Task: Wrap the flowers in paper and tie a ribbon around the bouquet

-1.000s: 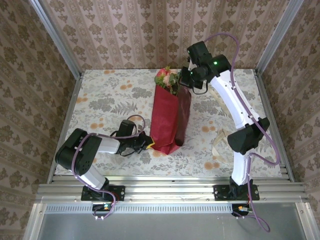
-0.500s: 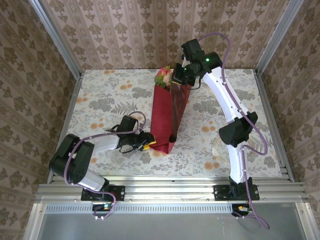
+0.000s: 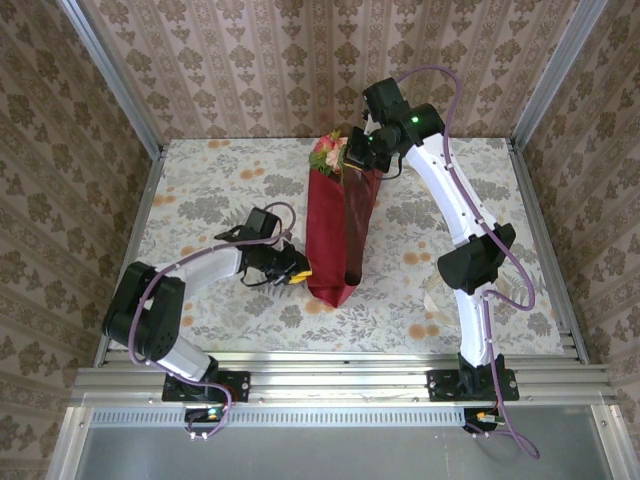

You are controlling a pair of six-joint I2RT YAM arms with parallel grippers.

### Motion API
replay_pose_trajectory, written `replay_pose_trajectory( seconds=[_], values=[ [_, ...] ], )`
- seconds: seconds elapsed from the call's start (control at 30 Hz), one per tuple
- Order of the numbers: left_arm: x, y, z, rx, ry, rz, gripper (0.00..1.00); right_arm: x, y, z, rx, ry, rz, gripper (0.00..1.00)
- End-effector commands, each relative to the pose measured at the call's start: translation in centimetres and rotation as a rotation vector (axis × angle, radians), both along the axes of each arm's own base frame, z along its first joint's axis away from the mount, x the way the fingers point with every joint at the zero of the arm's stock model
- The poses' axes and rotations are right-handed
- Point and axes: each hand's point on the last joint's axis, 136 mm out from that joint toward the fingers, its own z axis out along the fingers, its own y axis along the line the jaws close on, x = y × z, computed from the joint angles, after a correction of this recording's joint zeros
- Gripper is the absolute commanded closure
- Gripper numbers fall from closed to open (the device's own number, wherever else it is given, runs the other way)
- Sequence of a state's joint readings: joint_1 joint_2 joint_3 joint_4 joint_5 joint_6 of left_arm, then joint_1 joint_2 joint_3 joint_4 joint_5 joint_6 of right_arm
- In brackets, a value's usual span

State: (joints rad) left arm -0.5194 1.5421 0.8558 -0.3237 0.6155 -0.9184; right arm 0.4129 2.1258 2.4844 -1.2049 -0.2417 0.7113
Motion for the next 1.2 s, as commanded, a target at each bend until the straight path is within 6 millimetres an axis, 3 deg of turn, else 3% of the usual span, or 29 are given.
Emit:
replay_pose_trajectory(
  seconds=[0.0, 0.07, 0.17, 0.27, 0.37, 0.6, 0.9, 1.1, 1.17],
  values=[
    [-0.7, 0.5, 0.2, 0.056, 0.045, -0.010, 0.83, -0.4, 0.1, 0.1, 0.023, 0.023, 0.005, 1.00],
    [-0.8, 1.5, 0.3, 0.115, 0.034, 0.004, 0.83, -0.2, 0.3, 0.0, 0.034, 0.024, 0.004, 1.00],
    [-0.7, 2.1, 0.3, 0.124, 0.020, 0.021, 0.67, 0.2, 0.8, 0.1, 0.065, 0.019, 0.005, 1.00],
    [-0.5, 2.2, -0.4, 0.119, 0.012, 0.035, 0.66, 0.8, 1.9, 0.0, 0.113, 0.023, 0.015, 1.00],
    [-0.4, 2.2, -2.1, 0.122, 0.022, 0.035, 0.68, 1.5, 3.5, -0.5, 0.161, 0.024, 0.038, 1.00],
    [-0.8, 1.1, -6.7, 0.111, 0.072, 0.029, 0.84, 3.8, 9.0, -2.7, 0.309, 0.032, 0.099, 1.00],
    [-2.8, 1.9, -8.9, 0.151, 0.078, 0.038, 0.93, 6.7, 15.6, -8.7, 0.428, 0.023, 0.167, 1.00],
    [-2.5, 1.7, -8.2, 0.167, 0.010, 0.047, 0.95, 7.7, 17.0, -14.1, 0.418, 0.028, 0.177, 1.00],
    [-2.4, 1.7, -7.6, 0.164, -0.013, 0.055, 0.90, 8.1, 17.1, -15.5, 0.415, 0.034, 0.170, 1.00]
  ],
)
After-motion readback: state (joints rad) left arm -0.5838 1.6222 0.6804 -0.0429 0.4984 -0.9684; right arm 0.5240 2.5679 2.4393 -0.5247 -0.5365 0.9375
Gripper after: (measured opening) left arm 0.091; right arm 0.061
